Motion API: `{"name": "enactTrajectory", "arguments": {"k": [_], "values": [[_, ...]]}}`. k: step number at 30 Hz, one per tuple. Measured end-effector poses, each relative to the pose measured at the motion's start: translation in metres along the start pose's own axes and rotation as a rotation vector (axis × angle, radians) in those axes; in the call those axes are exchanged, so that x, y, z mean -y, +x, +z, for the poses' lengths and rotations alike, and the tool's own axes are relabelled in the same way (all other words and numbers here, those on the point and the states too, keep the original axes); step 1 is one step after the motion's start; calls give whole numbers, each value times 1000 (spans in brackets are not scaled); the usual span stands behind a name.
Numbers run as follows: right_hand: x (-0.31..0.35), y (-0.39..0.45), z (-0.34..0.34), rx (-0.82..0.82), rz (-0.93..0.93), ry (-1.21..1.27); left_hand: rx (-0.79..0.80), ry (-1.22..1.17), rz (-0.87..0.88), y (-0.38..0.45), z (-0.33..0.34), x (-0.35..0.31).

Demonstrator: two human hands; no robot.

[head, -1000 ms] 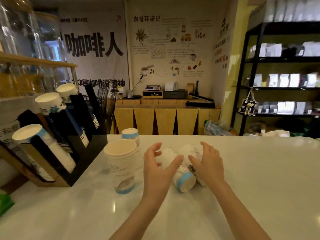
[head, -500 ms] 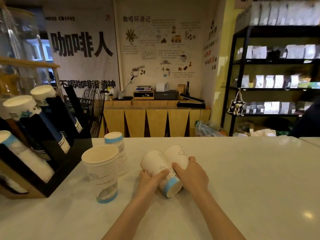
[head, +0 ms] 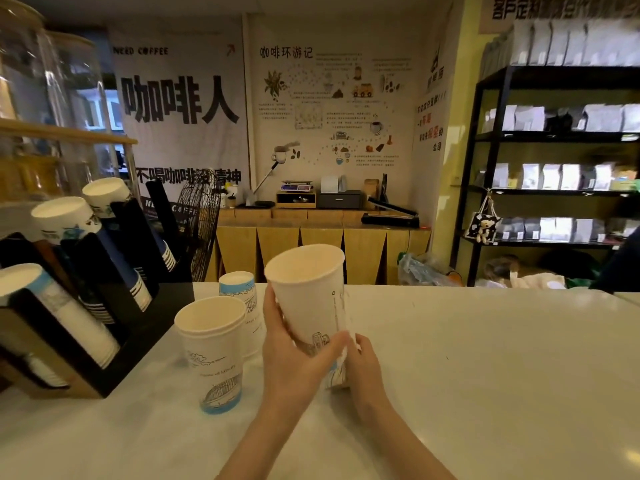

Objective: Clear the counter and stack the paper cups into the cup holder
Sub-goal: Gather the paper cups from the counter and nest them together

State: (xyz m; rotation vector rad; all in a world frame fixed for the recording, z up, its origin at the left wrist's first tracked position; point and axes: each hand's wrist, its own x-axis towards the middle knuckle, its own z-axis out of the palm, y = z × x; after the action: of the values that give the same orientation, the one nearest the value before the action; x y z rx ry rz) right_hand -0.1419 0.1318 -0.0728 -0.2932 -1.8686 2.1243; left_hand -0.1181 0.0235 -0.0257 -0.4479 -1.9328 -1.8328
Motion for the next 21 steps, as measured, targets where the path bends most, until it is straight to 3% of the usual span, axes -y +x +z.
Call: {"name": "enactTrajectory", "arguments": {"k": [6,9,15,21], "values": [[-6,2,12,70,130,160,-204,74,175,24,-50,-32],[-6,1,13,108,138,159,-225,161,235,45,-81,-48],[-3,2,14,92,142,133,-86,255,51,56,-112,-31],[-2,3,16,112,162,130,-65,256,-73,49,-114,4]]}}
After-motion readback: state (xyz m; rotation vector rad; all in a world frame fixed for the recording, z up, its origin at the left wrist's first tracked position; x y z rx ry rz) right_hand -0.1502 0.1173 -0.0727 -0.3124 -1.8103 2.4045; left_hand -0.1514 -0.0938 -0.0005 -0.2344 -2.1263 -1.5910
